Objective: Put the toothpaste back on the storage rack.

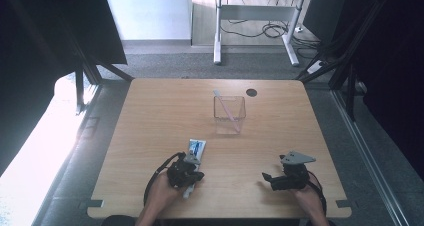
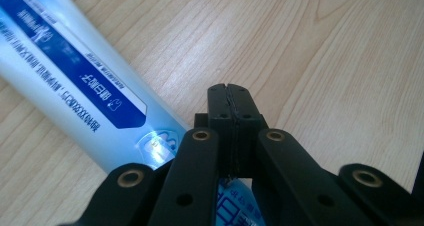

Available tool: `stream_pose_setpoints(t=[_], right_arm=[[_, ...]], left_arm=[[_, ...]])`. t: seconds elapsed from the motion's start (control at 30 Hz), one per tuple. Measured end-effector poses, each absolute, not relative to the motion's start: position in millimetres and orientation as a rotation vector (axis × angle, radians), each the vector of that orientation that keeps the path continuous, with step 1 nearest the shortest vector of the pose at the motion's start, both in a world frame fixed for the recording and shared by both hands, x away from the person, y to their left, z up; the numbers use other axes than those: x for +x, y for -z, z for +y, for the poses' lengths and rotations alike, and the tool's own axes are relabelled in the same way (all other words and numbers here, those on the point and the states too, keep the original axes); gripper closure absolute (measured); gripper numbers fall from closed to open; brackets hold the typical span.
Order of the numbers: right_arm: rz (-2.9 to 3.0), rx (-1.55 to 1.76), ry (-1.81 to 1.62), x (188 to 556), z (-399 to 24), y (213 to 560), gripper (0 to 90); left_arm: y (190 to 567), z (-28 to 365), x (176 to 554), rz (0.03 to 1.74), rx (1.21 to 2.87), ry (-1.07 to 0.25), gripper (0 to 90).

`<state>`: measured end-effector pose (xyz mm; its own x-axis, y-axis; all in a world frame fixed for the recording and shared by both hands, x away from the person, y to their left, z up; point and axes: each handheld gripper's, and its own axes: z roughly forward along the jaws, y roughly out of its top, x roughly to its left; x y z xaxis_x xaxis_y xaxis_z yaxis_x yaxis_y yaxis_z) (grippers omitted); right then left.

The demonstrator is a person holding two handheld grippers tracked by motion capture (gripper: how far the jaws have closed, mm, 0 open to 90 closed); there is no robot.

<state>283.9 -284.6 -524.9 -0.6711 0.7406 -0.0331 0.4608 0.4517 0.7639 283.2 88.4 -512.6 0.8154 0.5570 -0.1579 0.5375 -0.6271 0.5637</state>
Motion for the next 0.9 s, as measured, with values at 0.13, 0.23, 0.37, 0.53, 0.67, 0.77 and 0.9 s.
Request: stream_pose_setpoints(t=[0.13, 0.23, 0.37, 0.53, 0.67, 0.77, 0.9], right_arm=[[2.343, 1.017, -1.073, 283.7, -284.5, 524.7, 4.0], [2.345, 1.018, -1.073, 283.9, -284.8, 524.9, 4.0], [2.342, 1.02, -1.072, 283.9, -285.0, 525.0, 4.1], [2.344, 1.02, -1.068, 283.8, -284.6, 525.0, 4.6], [2.344, 1.022, -1.065, 283.8, -284.2, 525.3, 4.6], [2.344, 1.022, -1.064, 283.9, -284.0, 525.4, 4.8], [2.343, 1.018, -1.06, 283.6, -283.2, 525.3, 4.8]], left_arm=[[511.6, 92.4, 284.3, 0.801, 2.401, -0.04, 89.5], [511.9, 96.0, 285.0, 0.805, 2.401, -0.039, 89.5], [512.0, 101.5, 285.2, 0.809, 2.408, -0.046, 89.3], [512.3, 109.0, 286.4, 0.815, 2.414, -0.054, 89.1], [512.2, 115.1, 288.2, 0.822, 2.418, -0.067, 88.6], [512.3, 119.3, 290.4, 0.83, 2.422, -0.072, 88.3], [512.2, 123.2, 294.0, 0.844, 2.422, -0.08, 88.3]])
